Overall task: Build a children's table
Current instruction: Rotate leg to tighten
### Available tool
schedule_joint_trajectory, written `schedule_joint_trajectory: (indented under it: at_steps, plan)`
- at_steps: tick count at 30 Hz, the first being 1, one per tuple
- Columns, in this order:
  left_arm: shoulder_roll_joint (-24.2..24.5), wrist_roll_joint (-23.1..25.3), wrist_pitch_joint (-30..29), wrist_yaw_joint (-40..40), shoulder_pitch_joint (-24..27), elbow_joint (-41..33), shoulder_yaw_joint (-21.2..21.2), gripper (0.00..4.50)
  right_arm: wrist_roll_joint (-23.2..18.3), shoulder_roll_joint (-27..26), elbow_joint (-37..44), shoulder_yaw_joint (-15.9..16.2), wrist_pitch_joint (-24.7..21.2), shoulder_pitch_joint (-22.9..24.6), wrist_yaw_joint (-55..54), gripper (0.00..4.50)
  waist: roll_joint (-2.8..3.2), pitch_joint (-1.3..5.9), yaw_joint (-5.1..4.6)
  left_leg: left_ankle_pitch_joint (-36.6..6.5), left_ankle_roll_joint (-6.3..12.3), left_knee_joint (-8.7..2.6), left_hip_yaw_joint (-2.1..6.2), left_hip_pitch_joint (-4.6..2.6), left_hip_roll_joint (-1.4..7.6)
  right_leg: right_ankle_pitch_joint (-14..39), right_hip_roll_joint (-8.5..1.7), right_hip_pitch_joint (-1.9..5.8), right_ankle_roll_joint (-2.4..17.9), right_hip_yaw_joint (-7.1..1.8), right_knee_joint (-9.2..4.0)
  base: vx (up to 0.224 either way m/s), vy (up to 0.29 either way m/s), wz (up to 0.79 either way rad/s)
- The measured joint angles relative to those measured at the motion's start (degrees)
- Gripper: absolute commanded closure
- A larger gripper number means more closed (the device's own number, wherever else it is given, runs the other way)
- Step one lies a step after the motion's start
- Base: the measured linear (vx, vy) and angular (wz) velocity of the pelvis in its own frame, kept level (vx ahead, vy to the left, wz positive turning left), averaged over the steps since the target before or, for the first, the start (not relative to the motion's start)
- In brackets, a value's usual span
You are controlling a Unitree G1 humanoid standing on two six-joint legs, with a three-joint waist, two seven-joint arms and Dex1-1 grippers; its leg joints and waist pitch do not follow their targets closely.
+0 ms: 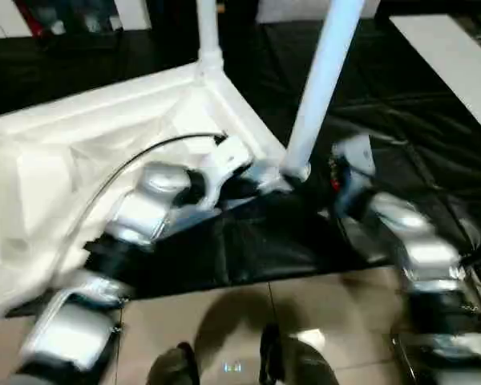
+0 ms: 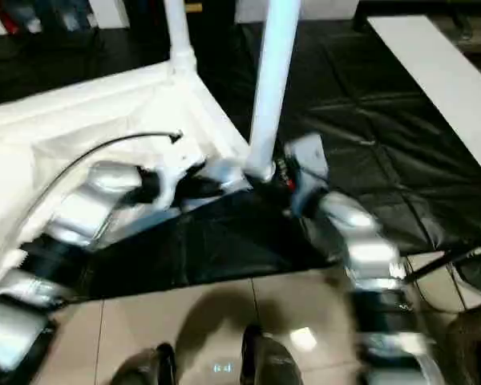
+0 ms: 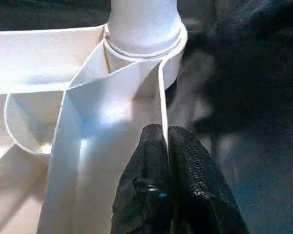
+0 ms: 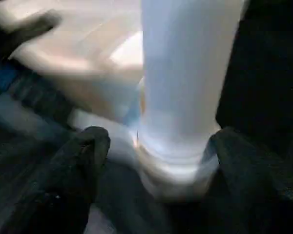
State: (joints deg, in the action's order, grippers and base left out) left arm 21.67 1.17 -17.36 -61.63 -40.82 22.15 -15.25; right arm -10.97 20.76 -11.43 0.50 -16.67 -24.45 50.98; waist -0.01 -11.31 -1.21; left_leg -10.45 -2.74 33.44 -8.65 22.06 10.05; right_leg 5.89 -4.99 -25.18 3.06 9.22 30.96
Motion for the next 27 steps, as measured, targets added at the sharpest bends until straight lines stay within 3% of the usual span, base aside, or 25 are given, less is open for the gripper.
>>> schedule_joint_trajectory:
  at_steps: [7, 11, 27]
  plan:
    - [5.63, -1.51, 7.47, -12.56, 0.08, 0.18, -3.50, 4.50, -1.52, 6.86, -2.99, 2.34, 6.20, -1.01, 13.68, 0.70, -0.01, 0.01, 1.01, -0.02, 0.00, 0.34, -0.06, -0.11, -0.21, -0.03, -0.23, 0.05, 0.05, -0.23, 0.07, 0.000, 0.000, 0.00]
    - [7.44, -1.47, 10.58, -17.11, 0.01, 0.76, -4.32, 4.50, -2.43, 7.63, -5.03, 2.70, 8.17, -2.22, 19.54, 0.70, -0.03, 0.02, 1.43, -0.02, 0.01, 0.42, -0.12, -0.12, -0.20, -0.05, -0.22, 0.02, 0.07, -0.30, 0.20, 0.000, 0.000, 0.00]
    - [8.33, -1.58, 13.43, -21.89, -0.39, 1.18, -5.67, 4.50, -4.94, 7.69, -9.19, 6.33, 9.36, -5.30, 30.90, 2.09, -0.11, 0.06, 2.21, -0.01, 0.01, 0.52, -0.13, -0.11, -0.15, -0.05, -0.22, 0.04, 0.07, -0.29, 0.31, 0.000, 0.000, 0.00]
